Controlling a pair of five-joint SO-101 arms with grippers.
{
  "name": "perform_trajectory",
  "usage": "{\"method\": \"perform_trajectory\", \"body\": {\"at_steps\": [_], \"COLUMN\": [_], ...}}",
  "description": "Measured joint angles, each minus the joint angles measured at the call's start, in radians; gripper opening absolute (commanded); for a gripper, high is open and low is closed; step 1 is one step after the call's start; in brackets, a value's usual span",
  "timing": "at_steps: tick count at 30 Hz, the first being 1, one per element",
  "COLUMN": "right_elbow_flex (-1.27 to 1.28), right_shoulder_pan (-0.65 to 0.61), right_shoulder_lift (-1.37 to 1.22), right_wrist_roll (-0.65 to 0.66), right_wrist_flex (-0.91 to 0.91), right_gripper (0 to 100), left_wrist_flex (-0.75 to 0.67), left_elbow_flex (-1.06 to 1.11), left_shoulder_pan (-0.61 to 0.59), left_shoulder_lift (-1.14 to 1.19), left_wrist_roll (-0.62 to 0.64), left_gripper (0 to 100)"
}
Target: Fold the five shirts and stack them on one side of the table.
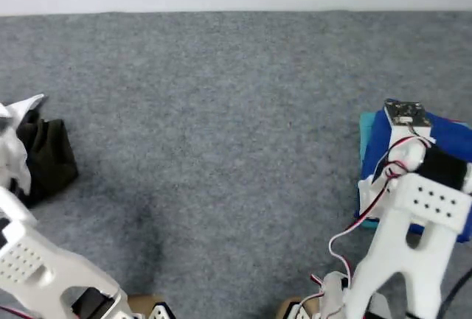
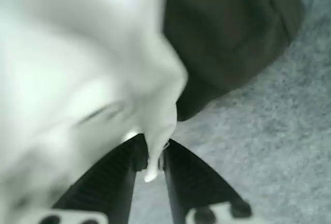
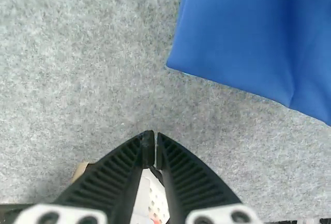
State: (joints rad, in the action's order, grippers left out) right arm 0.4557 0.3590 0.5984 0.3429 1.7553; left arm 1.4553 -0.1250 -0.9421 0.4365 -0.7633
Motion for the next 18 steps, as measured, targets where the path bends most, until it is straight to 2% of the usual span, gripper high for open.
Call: {"method": "perform_trajectory", "body": {"at_steps": [6, 11, 18], "right_elbow_flex": [0.038, 0.04, 0.04], "right_shoulder_pan": [0.0, 0.0, 0.0], "right_shoulder_lift": [0.078, 0.107, 0.107], "right_wrist_roll": [0.0, 0.0, 0.0], "right_wrist_flex": [0.002, 0.002, 0.002], "right_gripper": [0.9, 0.9, 0.9], "left_wrist_flex": [0.115, 0.169, 0.236], "left_elbow_flex": [-0.173, -0.307, -0.477], "left_shoulder_pan": [0.006, 0.061, 0.249], "left_shoulder_lift": [-0.258, -0.459, -0.647], "left_wrist_roll": [0.114, 0.226, 0.362], "left_gripper": [0, 0, 0]}}
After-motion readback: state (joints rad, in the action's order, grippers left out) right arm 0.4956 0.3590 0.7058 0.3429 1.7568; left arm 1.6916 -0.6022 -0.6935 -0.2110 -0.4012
